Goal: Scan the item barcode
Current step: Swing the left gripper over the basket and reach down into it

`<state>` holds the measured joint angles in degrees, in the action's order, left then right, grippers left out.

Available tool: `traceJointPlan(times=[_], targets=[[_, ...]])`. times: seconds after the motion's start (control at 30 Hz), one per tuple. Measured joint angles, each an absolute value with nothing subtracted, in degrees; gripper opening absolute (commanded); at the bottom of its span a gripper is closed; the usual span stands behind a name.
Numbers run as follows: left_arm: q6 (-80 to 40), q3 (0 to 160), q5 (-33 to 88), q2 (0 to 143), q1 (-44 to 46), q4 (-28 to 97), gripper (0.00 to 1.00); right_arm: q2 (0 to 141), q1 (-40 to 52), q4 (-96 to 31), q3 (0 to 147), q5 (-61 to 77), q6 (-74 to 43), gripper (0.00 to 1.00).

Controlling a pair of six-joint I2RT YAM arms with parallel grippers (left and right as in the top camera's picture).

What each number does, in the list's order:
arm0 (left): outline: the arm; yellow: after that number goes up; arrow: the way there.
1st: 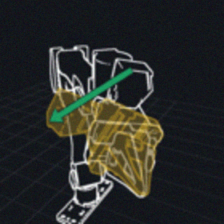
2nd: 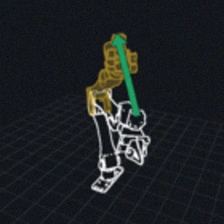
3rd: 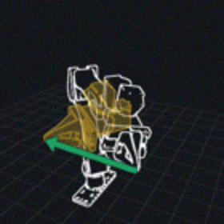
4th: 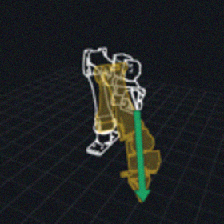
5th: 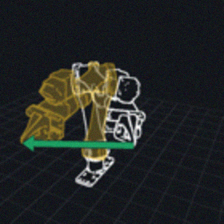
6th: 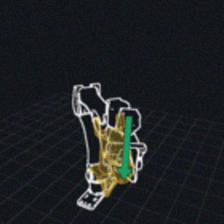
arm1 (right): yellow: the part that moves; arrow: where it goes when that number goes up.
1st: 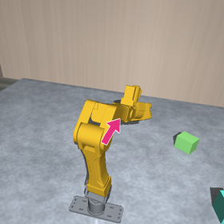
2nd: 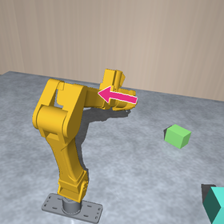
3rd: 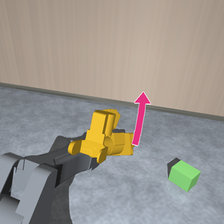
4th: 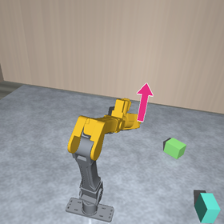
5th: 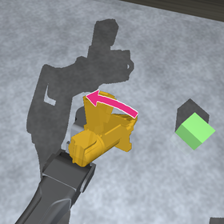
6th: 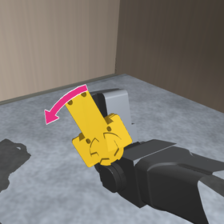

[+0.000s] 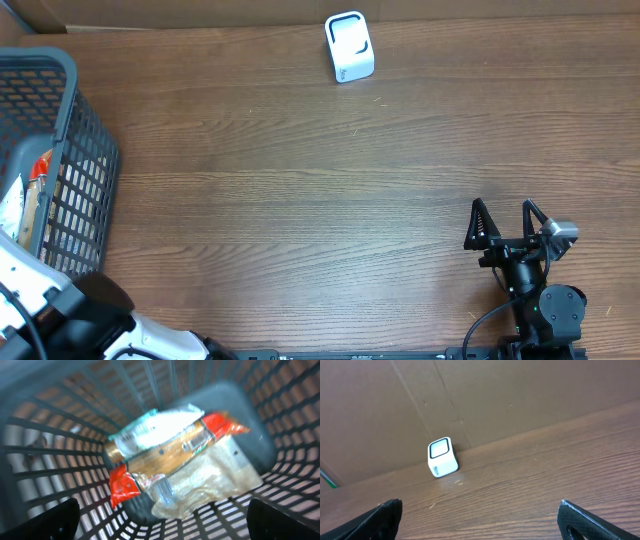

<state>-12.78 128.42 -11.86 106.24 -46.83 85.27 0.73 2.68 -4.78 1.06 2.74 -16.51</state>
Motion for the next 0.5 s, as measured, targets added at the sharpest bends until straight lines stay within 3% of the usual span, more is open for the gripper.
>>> traceJointPlan(times=[0.5], targets=[[2.3, 100.9, -4.1, 107.4, -49.1, 63.8, 0.99, 0.7, 2.7, -4.8, 1.1, 2.7, -16.5, 1.0]])
